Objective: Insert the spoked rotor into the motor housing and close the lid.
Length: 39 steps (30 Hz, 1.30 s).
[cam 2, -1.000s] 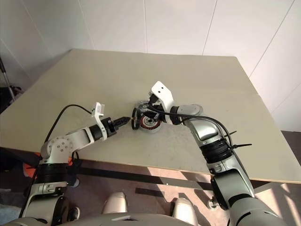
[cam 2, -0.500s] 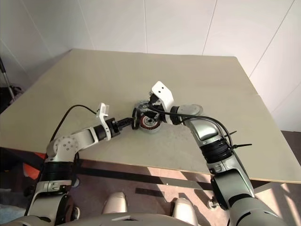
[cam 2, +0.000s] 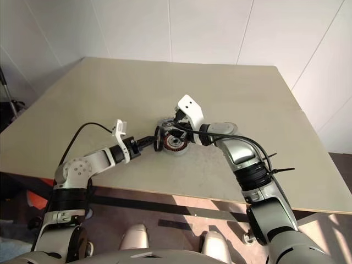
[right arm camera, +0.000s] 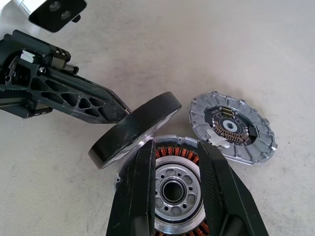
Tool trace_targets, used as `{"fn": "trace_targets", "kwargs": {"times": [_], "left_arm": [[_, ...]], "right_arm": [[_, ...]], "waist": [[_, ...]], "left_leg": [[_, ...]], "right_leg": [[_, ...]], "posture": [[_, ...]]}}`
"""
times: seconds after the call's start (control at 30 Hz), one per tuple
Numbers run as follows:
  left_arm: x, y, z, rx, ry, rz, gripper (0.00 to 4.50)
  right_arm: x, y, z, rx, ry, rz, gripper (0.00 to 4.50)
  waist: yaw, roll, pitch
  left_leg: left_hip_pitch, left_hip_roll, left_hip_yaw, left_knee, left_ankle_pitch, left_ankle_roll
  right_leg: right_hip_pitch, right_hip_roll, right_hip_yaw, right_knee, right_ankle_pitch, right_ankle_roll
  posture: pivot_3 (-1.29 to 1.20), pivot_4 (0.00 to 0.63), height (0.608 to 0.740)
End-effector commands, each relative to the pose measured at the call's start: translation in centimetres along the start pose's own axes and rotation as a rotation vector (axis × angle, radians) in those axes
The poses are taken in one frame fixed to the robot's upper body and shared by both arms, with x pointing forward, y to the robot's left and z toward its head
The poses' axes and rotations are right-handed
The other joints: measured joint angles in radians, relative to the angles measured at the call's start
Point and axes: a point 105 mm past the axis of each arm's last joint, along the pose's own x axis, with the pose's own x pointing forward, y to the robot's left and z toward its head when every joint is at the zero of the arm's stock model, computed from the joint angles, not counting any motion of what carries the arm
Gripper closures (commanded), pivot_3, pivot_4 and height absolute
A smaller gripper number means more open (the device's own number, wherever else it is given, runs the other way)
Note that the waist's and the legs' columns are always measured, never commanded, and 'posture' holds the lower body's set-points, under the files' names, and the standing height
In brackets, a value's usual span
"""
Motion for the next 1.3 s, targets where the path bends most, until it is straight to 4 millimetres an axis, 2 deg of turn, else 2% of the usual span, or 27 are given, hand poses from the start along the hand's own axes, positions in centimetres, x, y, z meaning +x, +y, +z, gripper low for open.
{"fn": "trace_targets", "kwargs": {"times": [0.03,0.27,0.4,0.63,0.73,0.87,1.1,1.2,1.3], "left_arm": [[0.0,-0.6,1.3,0.022,-0.047,-0.021,3.6],[0.4,-0.6,1.1,0.001,-0.05,-0.018,3.6],[0.5,-0.5,1.2,-0.007,-0.056,-0.015,4.36],[0.4,-0.2,1.2,0.004,-0.052,0.008,4.36],[0.1,-0.3,1.8,-0.021,-0.089,-0.01,4.36],[-1.3,-1.9,3.9,-0.134,-0.206,-0.158,4.36],[-3.1,-3.9,5.2,-0.282,-0.279,-0.355,4.36],[-3.4,-4.6,5.6,-0.372,-0.308,-0.448,4.36],[-3.4,-4.4,5.9,-0.463,-0.343,-0.501,4.36]], "right_arm": [[-0.4,-0.2,1.3,-0.024,-0.043,-0.008,3.04],[-0.4,-0.1,1.4,-0.019,-0.044,-0.009,3.04],[-0.4,-0.2,1.4,-0.018,-0.043,-0.015,3.02],[-0.4,-0.3,1.3,-0.014,-0.042,-0.023,3.02],[-0.5,-0.5,1.3,-0.009,-0.043,-0.03,3.02],[-1.0,-1.0,1.1,0.032,-0.048,-0.042,3.02],[-1.2,-0.5,1.5,0.119,-0.111,0.016,3.02],[-1.2,-0.1,2.5,0.188,-0.194,0.072,3.02],[-1.5,0.0,4.1,0.252,-0.295,0.116,3.02]], "waist": [[0.0,0.0,0.0],[0.0,0.0,0.0],[0.0,0.0,0.0],[0.0,0.0,0.0],[0.0,0.0,0.0],[0.0,0.0,0.0],[0.001,0.0,0.0],[0.001,0.0,0.0],[0.002,0.0,0.0]], "left_leg": [[0.0,0.0,0.0,0.0,0.0,0.0],[0.0,0.0,0.0,0.0,0.0,0.0],[0.0,0.0,0.0,0.0,0.0,0.0],[0.0,0.0,0.0,0.0,0.0,0.0],[0.0,0.0,0.0,0.0,0.0,0.0],[0.0,0.0,0.0,0.0,0.0,0.001],[0.0,0.0,0.0,0.0,-0.001,0.001],[0.0,0.0,0.0,0.001,-0.001,0.001],[0.0,0.0,0.0,0.001,-0.001,0.001]], "right_leg": [[0.0,0.0,0.0,0.0,0.0,0.0],[0.0,0.0,0.0,0.0,0.0,0.0],[0.0,0.0,0.0,0.0,0.0,0.0],[0.0,0.0,0.0,0.0,0.0,0.0],[0.0,0.0,0.0,0.0,0.0,0.0],[0.0,0.0,0.0,0.0,0.0,0.0],[0.0,0.0,0.0,0.0,0.0,0.0],[0.0,0.0,0.0,0.0,0.0,0.0],[0.0,0.0,0.0,0.001,0.0,0.0]], "posture": [[0.0,0.0,0.74],[0.0,0.0,0.74],[0.0,0.0,0.74],[0.0,0.0,0.74],[0.0,0.0,0.74],[0.0,0.0,0.74],[0.0,0.0,0.74],[0.0,0.0,0.74],[0.0,0.0,0.74]]}}
